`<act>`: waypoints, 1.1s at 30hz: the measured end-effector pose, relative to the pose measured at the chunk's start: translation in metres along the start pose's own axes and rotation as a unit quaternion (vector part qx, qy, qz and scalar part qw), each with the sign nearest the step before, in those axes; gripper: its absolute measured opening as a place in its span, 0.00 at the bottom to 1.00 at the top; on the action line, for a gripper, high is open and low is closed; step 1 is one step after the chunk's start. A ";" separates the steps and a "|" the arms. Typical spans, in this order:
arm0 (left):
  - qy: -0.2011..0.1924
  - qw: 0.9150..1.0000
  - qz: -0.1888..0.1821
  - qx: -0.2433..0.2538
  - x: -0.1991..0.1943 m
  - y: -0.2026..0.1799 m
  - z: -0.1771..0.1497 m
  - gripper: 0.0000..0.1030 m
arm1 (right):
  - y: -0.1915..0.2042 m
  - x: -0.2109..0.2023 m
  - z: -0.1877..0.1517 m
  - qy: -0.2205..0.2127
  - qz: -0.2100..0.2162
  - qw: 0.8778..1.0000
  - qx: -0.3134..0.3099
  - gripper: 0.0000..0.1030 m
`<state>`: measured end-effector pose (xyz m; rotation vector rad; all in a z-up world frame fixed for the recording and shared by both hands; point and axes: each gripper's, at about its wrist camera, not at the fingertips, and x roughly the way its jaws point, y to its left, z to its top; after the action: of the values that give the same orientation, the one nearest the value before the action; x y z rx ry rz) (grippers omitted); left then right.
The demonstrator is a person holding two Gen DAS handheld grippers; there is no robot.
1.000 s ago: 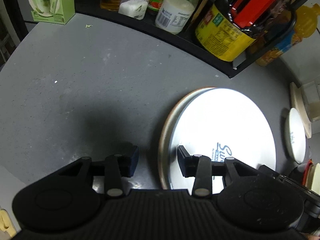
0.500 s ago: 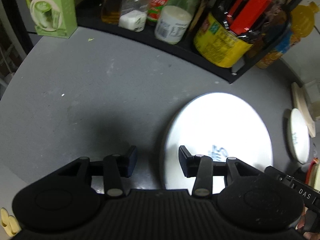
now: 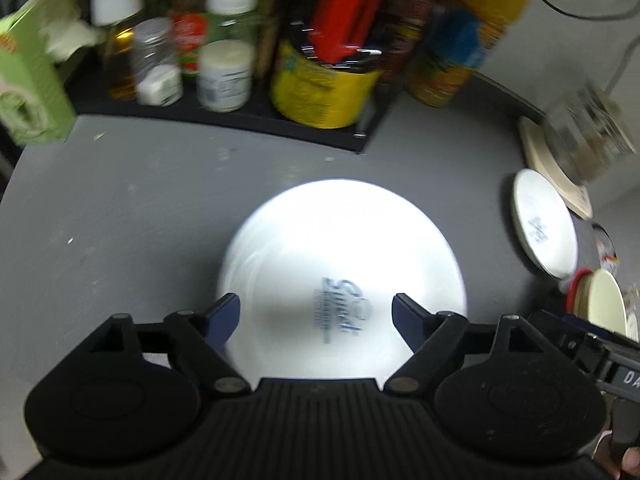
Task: Organize plates and bowls
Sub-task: 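Move both grippers to the rim of the white 'BAKERY' plate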
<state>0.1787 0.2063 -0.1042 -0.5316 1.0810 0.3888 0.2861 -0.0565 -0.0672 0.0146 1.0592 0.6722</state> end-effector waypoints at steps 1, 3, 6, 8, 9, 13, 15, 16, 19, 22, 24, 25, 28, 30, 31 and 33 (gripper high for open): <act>0.000 1.000 -0.003 0.009 -0.001 -0.007 0.000 0.80 | -0.002 -0.005 0.001 -0.004 -0.004 1.000 0.002 1.00; 0.002 1.000 -0.011 0.025 -0.001 -0.019 0.001 0.81 | -0.006 -0.012 0.001 -0.012 -0.011 1.000 0.006 1.00; 0.006 0.999 -0.025 0.047 0.001 -0.038 0.004 0.81 | -0.015 -0.021 0.001 -0.020 -0.022 0.999 0.014 1.00; 0.007 0.998 -0.032 0.060 0.002 -0.049 0.005 0.81 | -0.022 -0.026 0.001 -0.025 -0.029 0.999 0.020 1.00; 0.007 0.997 -0.036 0.066 0.002 -0.055 0.006 0.81 | -0.025 -0.029 0.001 -0.028 -0.032 0.999 0.022 1.00; 0.009 0.995 -0.047 0.087 0.002 -0.076 0.009 0.81 | -0.038 -0.040 0.001 -0.040 -0.045 0.998 0.033 1.00; 0.009 0.994 -0.051 0.096 0.002 -0.087 0.010 0.81 | -0.045 -0.044 0.001 -0.044 -0.049 0.997 0.037 1.00; 0.010 0.993 -0.053 0.101 0.003 -0.092 0.011 0.81 | -0.049 -0.046 0.002 -0.047 -0.049 0.997 0.039 1.00; 0.003 0.992 -0.054 0.114 0.003 -0.108 0.013 0.81 | -0.061 -0.051 0.005 -0.049 -0.053 0.996 0.045 1.00; 0.004 0.991 -0.065 0.119 0.004 -0.124 0.016 0.81 | -0.075 -0.057 0.009 -0.056 -0.055 0.996 0.053 1.00; 0.003 0.990 -0.069 0.122 0.005 -0.134 0.019 0.81 | -0.085 -0.059 0.012 -0.058 -0.056 0.995 0.059 1.00; 0.003 0.990 -0.069 0.123 0.007 -0.140 0.021 0.81 | -0.090 -0.060 0.014 -0.059 -0.060 0.995 0.061 1.00; 0.003 0.990 -0.070 0.121 0.010 -0.154 0.025 0.81 | -0.105 -0.062 0.018 -0.060 -0.066 0.994 0.063 1.00; 0.003 0.990 -0.070 0.121 0.013 -0.162 0.027 0.81 | -0.114 -0.062 0.021 -0.060 -0.067 0.994 0.062 1.00; 0.002 0.990 -0.068 0.121 0.015 -0.167 0.029 0.81 | -0.119 -0.062 0.023 -0.061 -0.069 0.994 0.062 1.00; 0.001 0.991 -0.066 0.117 0.017 -0.175 0.032 0.81 | -0.129 -0.062 0.027 -0.062 -0.072 0.993 0.063 1.00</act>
<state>0.3040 0.0839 -0.0705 -0.3916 1.0709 0.1424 0.3531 -0.1835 -0.0458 0.0875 0.9715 0.4674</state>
